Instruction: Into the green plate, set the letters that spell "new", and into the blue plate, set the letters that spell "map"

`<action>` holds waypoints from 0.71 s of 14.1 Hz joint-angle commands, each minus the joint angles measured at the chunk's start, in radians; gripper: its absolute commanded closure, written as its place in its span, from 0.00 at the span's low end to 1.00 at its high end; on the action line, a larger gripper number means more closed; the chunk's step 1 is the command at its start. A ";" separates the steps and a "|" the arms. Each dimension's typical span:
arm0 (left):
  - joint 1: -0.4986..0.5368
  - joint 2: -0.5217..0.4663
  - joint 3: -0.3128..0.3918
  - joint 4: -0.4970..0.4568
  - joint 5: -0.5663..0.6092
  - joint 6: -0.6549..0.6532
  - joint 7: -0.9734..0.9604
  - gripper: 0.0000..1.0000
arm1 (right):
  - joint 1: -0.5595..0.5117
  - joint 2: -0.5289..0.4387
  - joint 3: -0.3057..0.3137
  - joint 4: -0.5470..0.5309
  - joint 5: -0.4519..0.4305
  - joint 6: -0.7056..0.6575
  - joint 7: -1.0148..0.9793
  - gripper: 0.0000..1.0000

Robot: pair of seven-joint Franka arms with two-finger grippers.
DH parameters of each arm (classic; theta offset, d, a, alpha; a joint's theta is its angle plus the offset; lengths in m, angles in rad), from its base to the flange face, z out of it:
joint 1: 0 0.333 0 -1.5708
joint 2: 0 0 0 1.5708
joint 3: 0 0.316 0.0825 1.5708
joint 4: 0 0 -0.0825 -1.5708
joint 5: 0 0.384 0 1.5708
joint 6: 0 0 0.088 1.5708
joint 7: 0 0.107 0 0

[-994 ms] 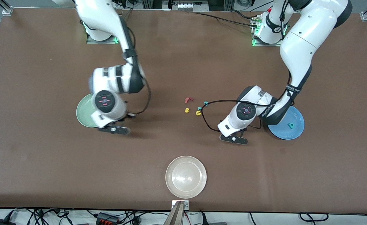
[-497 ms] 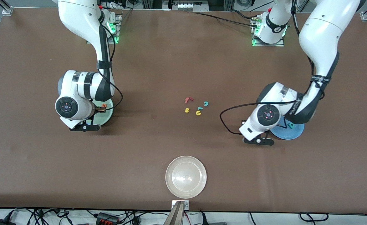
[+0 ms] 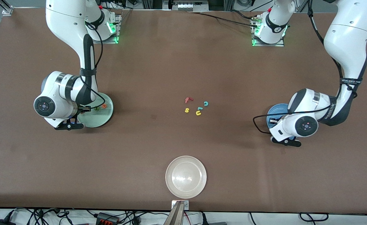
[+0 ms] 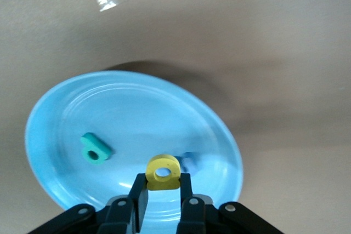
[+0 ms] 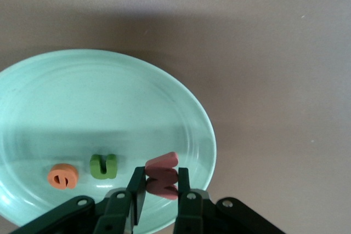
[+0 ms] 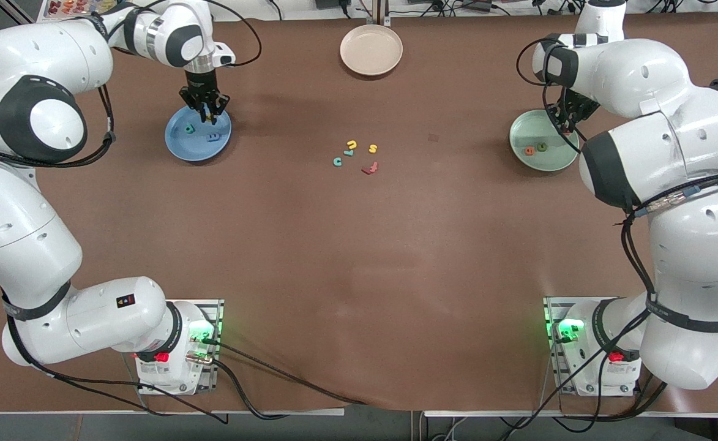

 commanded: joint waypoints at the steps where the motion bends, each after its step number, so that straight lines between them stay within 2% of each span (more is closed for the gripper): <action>1: 0.014 -0.035 -0.023 -0.017 0.006 -0.015 0.017 0.00 | 0.008 0.004 0.010 -0.021 0.057 0.022 -0.024 0.92; 4: 0.014 -0.112 -0.080 -0.006 0.001 -0.071 0.015 0.00 | -0.009 0.016 0.042 -0.036 0.065 0.064 -0.026 0.88; 5: 0.013 -0.133 -0.096 0.010 -0.002 -0.094 0.015 0.00 | -0.015 0.019 0.056 -0.044 0.065 0.082 -0.026 0.80; 6: 0.014 -0.152 -0.122 0.033 -0.005 -0.141 0.017 0.00 | -0.020 0.022 0.059 -0.043 0.065 0.084 -0.024 0.52; 7: 0.017 -0.167 -0.152 0.062 -0.006 -0.190 0.017 0.00 | -0.029 0.021 0.057 -0.035 0.066 0.076 -0.014 0.01; 9: 0.026 -0.196 -0.211 0.136 -0.008 -0.305 0.017 0.00 | -0.035 -0.017 0.036 -0.015 0.066 0.049 -0.015 0.00; 10: 0.033 -0.209 -0.236 0.174 -0.009 -0.366 0.018 0.00 | -0.025 -0.033 -0.001 0.008 0.065 0.005 -0.015 0.00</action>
